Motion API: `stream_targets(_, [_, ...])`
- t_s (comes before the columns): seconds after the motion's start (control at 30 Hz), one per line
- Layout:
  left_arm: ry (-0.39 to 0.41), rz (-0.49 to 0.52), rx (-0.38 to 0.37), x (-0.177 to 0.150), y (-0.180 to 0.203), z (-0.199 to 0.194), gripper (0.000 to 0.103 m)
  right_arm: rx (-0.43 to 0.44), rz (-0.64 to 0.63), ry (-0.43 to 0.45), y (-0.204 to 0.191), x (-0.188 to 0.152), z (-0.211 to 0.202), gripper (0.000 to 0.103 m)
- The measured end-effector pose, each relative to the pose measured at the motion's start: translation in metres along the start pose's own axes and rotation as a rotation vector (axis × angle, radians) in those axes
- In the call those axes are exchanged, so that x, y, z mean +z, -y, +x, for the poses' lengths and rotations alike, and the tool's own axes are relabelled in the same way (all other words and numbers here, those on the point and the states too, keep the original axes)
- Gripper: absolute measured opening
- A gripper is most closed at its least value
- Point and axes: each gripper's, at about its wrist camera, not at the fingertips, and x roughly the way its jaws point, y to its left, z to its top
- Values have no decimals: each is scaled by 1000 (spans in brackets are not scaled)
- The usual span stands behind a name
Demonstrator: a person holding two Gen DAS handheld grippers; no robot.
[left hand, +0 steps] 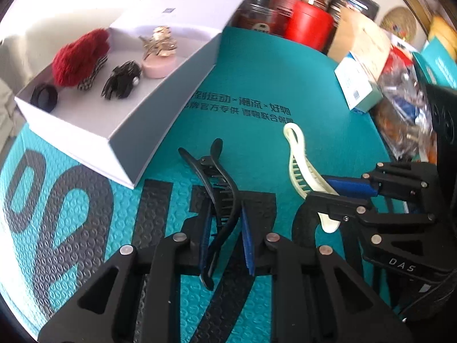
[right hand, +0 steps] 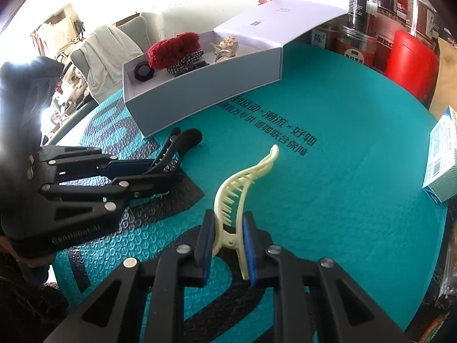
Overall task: Organize objects
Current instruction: 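Lift the black and cream claw clips off the mat with both grippers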
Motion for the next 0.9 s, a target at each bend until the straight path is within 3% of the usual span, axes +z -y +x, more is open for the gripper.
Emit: stream_targets(0.9, [117,-25,148,-16,-22,-98,19,42,-196,99,-61,22,-46,18])
